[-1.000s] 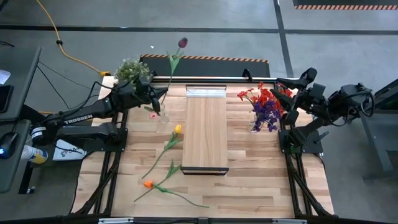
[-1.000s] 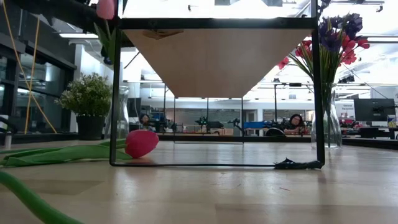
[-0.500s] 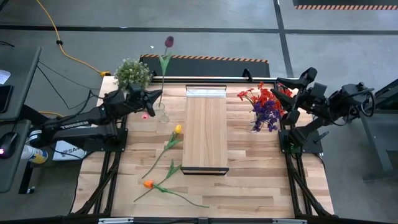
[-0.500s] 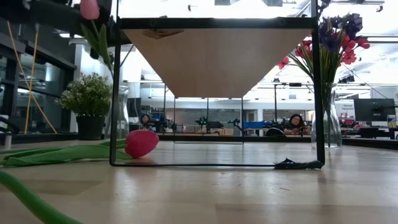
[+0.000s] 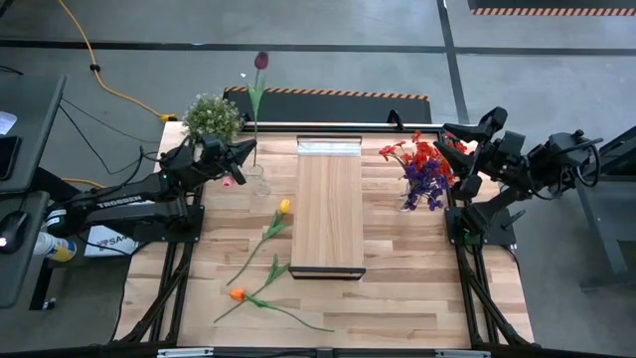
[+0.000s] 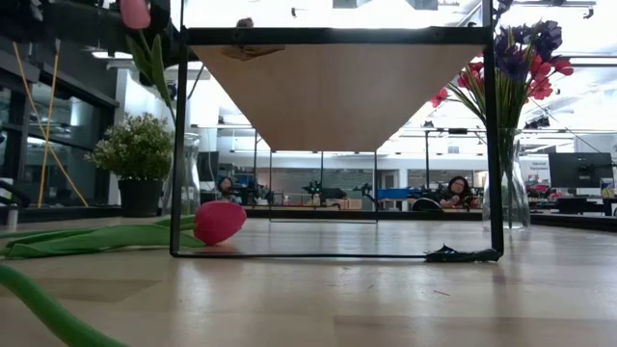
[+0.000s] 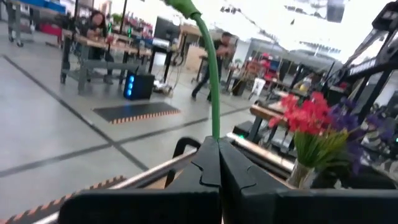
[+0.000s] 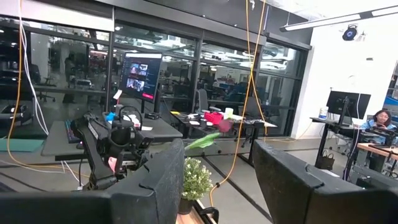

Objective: Pick and place flowers into a vace then onto a shelf
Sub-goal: Put the dark red tulip into the left transparent vase

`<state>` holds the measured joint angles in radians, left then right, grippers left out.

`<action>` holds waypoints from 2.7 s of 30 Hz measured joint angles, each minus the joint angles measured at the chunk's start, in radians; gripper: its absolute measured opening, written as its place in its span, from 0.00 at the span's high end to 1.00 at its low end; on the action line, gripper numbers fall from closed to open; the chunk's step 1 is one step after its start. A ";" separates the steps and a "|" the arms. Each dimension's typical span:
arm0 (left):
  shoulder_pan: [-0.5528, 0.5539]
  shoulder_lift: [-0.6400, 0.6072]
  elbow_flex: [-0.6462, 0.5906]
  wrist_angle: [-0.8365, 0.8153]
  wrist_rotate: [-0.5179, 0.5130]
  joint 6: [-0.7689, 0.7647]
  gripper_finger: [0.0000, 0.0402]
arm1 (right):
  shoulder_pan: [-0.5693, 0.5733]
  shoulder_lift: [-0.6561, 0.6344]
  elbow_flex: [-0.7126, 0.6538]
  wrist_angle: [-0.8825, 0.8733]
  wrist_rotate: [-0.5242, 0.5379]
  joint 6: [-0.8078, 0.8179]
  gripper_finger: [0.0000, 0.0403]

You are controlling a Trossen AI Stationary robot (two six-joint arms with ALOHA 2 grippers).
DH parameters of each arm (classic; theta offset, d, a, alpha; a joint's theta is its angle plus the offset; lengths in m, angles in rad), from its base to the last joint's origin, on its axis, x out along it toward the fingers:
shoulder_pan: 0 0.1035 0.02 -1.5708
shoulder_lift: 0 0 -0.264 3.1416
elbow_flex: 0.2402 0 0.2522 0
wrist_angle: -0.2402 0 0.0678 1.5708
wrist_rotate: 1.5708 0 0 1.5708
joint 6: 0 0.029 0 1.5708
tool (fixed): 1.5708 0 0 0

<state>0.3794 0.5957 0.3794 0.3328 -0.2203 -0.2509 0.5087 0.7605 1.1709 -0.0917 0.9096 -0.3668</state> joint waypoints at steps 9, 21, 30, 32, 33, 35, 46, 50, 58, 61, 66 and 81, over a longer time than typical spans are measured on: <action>0.000 -0.013 0.020 0.061 -0.004 0.048 0.95 | 0.000 0.000 0.000 0.000 0.000 0.000 0.55; 0.001 -0.059 0.157 -0.243 -0.141 0.170 0.95 | 0.000 0.010 0.000 0.000 -0.002 -0.009 0.55; 0.036 -0.043 0.138 -0.271 -0.165 0.149 0.95 | 0.000 0.013 0.000 -0.001 -0.003 -0.018 0.55; 0.082 -0.045 0.119 -0.254 -0.133 0.121 0.95 | 0.000 0.013 0.000 -0.001 -0.003 -0.018 0.55; 0.110 -0.045 0.105 -0.239 -0.106 0.109 0.95 | 0.000 0.013 0.000 -0.001 -0.003 -0.018 0.55; 0.171 -0.043 0.073 -0.203 -0.033 0.078 0.95 | 0.000 0.013 0.000 -0.001 -0.003 -0.018 0.55; 0.401 -0.031 -0.039 -0.022 0.316 -0.105 0.95 | 0.000 0.013 0.000 -0.001 -0.003 -0.016 0.55; 0.399 -0.005 -0.057 0.017 0.383 -0.142 0.95 | 0.000 0.013 0.000 -0.001 0.001 -0.016 0.55; 0.399 0.063 -0.055 0.054 0.446 -0.142 0.95 | 0.000 0.023 0.000 -0.001 0.002 -0.016 0.55; 0.399 0.098 -0.055 0.054 0.478 -0.147 0.95 | 0.000 0.032 0.000 -0.001 0.004 -0.016 0.55; 0.399 0.124 -0.056 0.091 0.518 -0.168 0.95 | 0.000 0.039 0.000 -0.001 0.008 -0.015 0.55; 0.241 0.114 -0.104 0.109 0.386 -0.143 0.95 | 0.000 0.039 0.000 0.000 0.008 -0.015 0.55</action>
<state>0.6199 0.7097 0.2754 0.4415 0.1658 -0.3943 0.5086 0.7994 1.1709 -0.0921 0.9180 -0.3820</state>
